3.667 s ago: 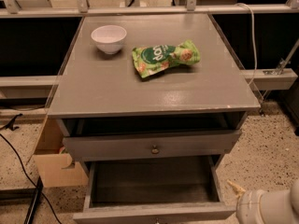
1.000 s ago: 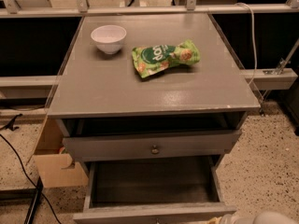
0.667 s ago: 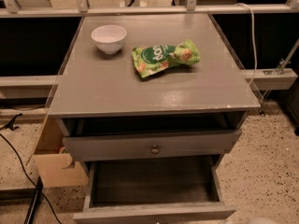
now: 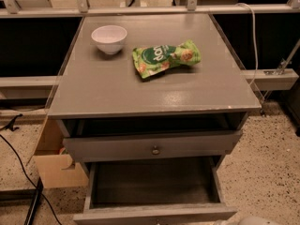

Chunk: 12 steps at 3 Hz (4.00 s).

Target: Close middle drawer

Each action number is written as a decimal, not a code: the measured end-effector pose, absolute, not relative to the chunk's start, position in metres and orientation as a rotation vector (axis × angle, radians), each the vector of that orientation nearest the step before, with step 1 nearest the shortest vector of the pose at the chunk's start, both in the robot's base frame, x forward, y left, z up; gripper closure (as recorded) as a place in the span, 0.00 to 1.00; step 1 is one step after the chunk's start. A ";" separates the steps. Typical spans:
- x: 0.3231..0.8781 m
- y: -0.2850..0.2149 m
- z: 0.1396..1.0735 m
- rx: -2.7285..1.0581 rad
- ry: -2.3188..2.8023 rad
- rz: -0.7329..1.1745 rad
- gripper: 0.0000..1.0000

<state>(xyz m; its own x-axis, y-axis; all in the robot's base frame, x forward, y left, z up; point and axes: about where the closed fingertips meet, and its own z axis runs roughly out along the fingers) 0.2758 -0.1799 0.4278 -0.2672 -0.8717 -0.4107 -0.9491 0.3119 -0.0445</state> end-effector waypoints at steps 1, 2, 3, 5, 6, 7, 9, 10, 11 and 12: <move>0.279 -0.183 0.412 -1.613 2.221 0.312 1.00; 0.285 -0.182 0.395 -1.613 2.185 0.346 1.00; 0.292 -0.176 0.385 -1.624 2.141 0.376 1.00; 0.308 -0.156 0.375 -1.662 2.044 0.413 1.00; 0.315 -0.144 0.371 -1.679 2.003 0.424 1.00; 0.322 -0.135 0.368 -1.693 1.975 0.426 1.00; 0.344 -0.121 0.365 -1.719 1.927 0.402 1.00; 0.359 -0.119 0.365 -1.726 1.913 0.378 1.00; 0.374 -0.116 0.367 -1.730 1.899 0.350 1.00; 0.396 -0.113 0.366 -1.732 1.880 0.326 1.00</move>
Offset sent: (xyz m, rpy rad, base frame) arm 0.0195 -0.0026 -0.0507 0.0923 -0.0234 0.0290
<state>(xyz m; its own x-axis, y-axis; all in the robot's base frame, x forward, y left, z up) 0.3956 -0.1128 0.3660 -0.0114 -0.8366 -0.5477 -0.9722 0.1373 -0.1894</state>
